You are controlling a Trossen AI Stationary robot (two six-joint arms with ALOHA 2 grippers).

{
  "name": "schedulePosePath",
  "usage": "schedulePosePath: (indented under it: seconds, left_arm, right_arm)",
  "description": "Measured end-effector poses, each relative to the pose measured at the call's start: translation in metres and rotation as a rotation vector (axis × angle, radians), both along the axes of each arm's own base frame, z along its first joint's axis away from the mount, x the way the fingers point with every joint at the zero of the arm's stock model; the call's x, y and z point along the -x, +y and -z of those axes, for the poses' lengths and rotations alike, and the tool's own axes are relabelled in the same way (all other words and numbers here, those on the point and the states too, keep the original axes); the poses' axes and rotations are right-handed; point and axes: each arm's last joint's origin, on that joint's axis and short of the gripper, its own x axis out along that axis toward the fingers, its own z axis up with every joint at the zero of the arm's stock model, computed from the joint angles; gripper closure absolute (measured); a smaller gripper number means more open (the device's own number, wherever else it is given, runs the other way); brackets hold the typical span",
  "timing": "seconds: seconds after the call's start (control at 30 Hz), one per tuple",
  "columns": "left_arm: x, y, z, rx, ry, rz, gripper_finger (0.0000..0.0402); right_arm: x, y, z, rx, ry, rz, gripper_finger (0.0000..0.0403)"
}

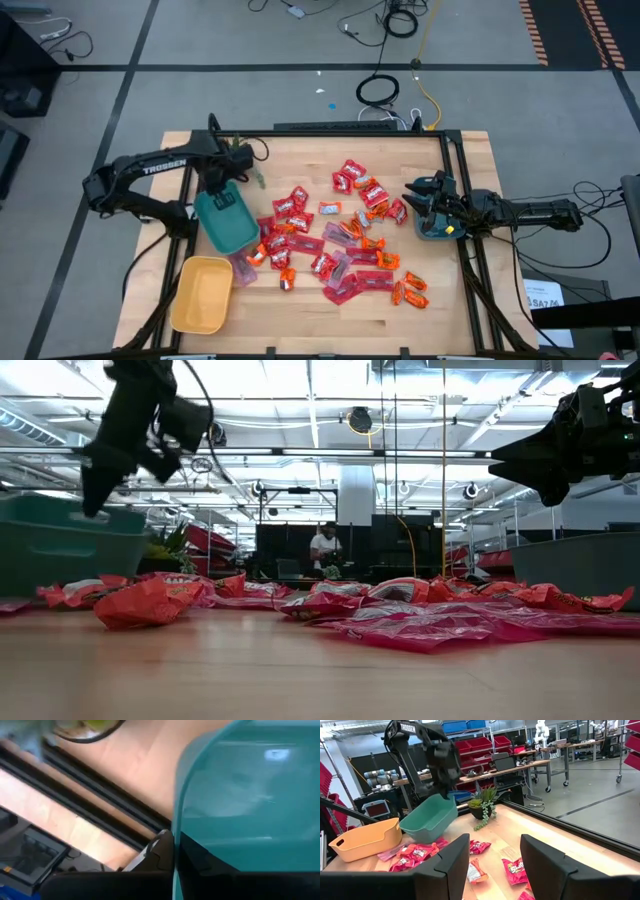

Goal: Sort candy
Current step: Move the green bin to the upper middle

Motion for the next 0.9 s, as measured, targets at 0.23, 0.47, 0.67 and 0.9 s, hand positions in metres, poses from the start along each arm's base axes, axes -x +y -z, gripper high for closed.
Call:
schedulePosePath:
  seconds: [0.23, 0.47, 0.67, 0.9]
  left_arm:
    - [-0.013, 0.005, -0.065, -0.100, -0.166, -0.031, 0.0394]
    - [-0.040, 0.039, -0.105, -0.203, -0.253, 0.024, 0.0394]
    - [-0.085, 0.099, -0.107, -0.213, -0.234, 0.196, 0.0394]
    - [-0.127, 0.161, -0.085, -0.244, -0.186, 0.420, 0.0394]
  right_arm:
    - [0.000, 0.000, 0.000, 0.000, 0.000, 0.000, 0.0234]
    - [0.000, 0.000, 0.000, 0.000, 0.000, 0.000, 0.0234]
    - [0.000, 0.000, 0.000, 0.000, -0.001, 0.000, 0.0234]
    - [0.000, 0.000, 0.000, 0.000, 0.000, 0.000, 0.0234]
